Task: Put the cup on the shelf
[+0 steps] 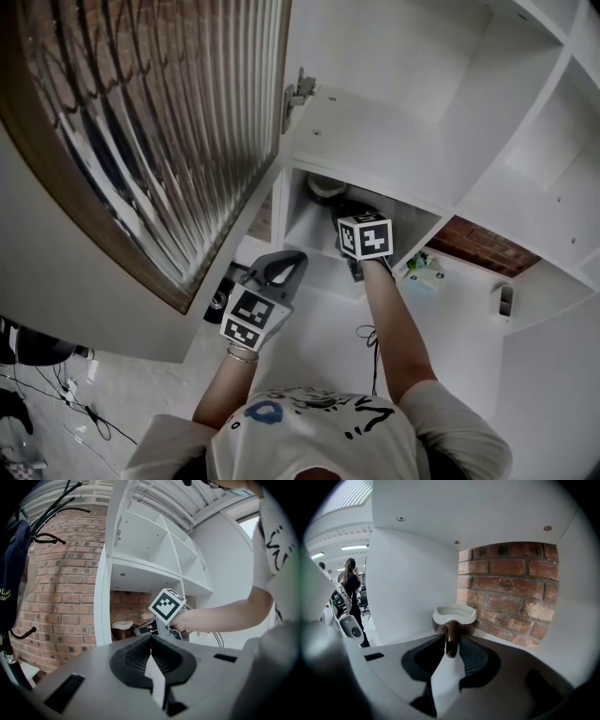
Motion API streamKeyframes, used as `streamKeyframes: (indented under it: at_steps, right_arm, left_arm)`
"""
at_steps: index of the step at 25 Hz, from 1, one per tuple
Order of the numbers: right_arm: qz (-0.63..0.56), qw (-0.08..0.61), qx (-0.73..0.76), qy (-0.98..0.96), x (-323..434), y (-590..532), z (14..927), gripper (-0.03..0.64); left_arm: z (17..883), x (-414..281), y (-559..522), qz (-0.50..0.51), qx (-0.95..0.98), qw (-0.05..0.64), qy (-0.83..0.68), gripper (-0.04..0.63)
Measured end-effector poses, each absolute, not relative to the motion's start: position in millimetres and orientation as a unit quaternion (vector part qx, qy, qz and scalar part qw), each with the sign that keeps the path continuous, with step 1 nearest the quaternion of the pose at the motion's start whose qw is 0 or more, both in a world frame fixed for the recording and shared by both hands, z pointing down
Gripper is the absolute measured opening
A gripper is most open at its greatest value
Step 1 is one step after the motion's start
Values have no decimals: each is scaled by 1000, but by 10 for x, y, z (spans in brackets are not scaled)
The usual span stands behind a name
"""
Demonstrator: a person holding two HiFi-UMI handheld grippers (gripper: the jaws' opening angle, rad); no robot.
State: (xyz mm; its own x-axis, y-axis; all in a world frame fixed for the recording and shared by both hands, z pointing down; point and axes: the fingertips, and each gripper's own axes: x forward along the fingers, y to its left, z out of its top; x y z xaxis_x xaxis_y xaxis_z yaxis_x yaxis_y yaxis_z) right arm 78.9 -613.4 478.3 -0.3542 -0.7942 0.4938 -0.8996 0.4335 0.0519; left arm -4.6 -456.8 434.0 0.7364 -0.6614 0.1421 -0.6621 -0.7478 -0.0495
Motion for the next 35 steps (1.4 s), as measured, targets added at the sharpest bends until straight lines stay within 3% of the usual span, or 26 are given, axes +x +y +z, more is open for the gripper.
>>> streamKeyframes:
  at_steps: [4,23,28,35]
  right_arm:
    - [106,219,531,-812,892,-6028,4691,124]
    - [83,152,432,-885,530,-4499,4594,124]
    - [55,172,409,-895,513,-4210,4690,75]
    - [78,137,383,-910,493,-3888,4753,49]
  left_arm:
    - [4331,-68,-4540,76,931,1,-357,15]
    - [4570,49,-4183,90,944,14,-317,15]
    - [4651,124,-3993,97,956,10,-279,15]
    - [4634,176,-3788,89,966,-1,-243,15]
